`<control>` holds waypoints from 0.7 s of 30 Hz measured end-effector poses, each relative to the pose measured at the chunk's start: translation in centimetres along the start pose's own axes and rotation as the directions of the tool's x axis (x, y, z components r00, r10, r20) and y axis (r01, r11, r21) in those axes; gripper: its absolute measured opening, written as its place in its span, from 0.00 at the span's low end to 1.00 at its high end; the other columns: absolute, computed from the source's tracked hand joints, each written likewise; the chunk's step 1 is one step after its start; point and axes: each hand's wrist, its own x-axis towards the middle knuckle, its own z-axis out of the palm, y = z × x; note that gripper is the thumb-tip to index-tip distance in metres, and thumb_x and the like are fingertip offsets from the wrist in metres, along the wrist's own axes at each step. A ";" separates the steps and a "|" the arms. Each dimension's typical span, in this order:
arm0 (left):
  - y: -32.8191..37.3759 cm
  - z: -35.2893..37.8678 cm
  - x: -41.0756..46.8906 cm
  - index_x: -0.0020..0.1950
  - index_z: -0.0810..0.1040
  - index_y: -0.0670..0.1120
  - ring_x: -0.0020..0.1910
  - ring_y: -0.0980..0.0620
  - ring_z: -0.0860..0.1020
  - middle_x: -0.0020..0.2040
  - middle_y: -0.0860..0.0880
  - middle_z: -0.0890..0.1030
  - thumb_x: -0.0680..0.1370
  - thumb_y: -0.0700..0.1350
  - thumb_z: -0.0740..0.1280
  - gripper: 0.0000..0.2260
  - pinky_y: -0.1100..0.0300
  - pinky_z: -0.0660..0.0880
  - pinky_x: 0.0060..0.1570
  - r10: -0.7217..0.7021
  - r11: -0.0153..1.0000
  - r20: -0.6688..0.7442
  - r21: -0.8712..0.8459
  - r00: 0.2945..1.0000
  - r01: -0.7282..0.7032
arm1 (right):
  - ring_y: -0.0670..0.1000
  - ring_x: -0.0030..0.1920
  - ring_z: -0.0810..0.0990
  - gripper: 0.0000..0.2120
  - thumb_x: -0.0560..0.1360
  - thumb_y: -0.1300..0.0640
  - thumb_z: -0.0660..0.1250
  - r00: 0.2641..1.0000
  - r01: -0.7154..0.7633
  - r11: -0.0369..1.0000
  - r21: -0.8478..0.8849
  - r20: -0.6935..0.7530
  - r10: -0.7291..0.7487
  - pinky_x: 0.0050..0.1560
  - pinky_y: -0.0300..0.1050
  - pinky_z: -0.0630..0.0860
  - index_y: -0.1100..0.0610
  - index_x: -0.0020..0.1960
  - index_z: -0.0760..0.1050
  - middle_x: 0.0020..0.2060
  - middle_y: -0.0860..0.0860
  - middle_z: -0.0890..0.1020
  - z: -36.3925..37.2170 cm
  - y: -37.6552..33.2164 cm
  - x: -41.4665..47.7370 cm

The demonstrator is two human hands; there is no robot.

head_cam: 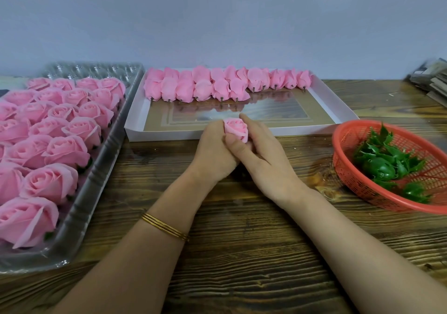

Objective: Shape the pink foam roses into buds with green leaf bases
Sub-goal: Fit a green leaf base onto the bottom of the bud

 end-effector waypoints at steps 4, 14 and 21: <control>0.1 -0.2 0.1 0.35 0.84 0.49 0.35 0.61 0.80 0.34 0.54 0.83 0.71 0.31 0.73 0.14 0.66 0.77 0.37 0.006 0.994 -0.037 -0.113 0.999 -0.010 | 0.51 0.60 0.79 0.27 0.70 0.38 0.62 0.974 -0.127 0.915 0.382 -0.125 0.187 0.66 0.56 0.71 0.53 0.61 0.78 0.58 0.53 0.81 -0.2 -0.4 0.5; 0.4 0.0 0.5 0.31 0.73 0.47 0.29 0.59 0.73 0.27 0.55 0.74 0.67 0.35 0.71 0.11 0.67 0.72 0.30 -0.035 0.976 -0.131 -0.217 0.991 0.006 | 0.51 0.45 0.80 0.15 0.71 0.76 0.55 0.937 -0.281 0.584 0.761 0.088 0.337 0.48 0.41 0.78 0.65 0.48 0.77 0.42 0.57 0.81 -0.6 -1.0 0.8; 1.0 0.5 0.3 0.38 0.72 0.34 0.35 0.49 0.69 0.33 0.43 0.69 0.67 0.38 0.71 0.10 0.58 0.69 0.36 -0.064 0.956 -0.122 -0.294 0.990 0.026 | 0.50 0.46 0.83 0.12 0.68 0.74 0.64 0.963 -0.268 0.467 0.843 0.217 0.160 0.57 0.44 0.79 0.65 0.49 0.78 0.43 0.56 0.84 -0.4 -0.9 0.5</control>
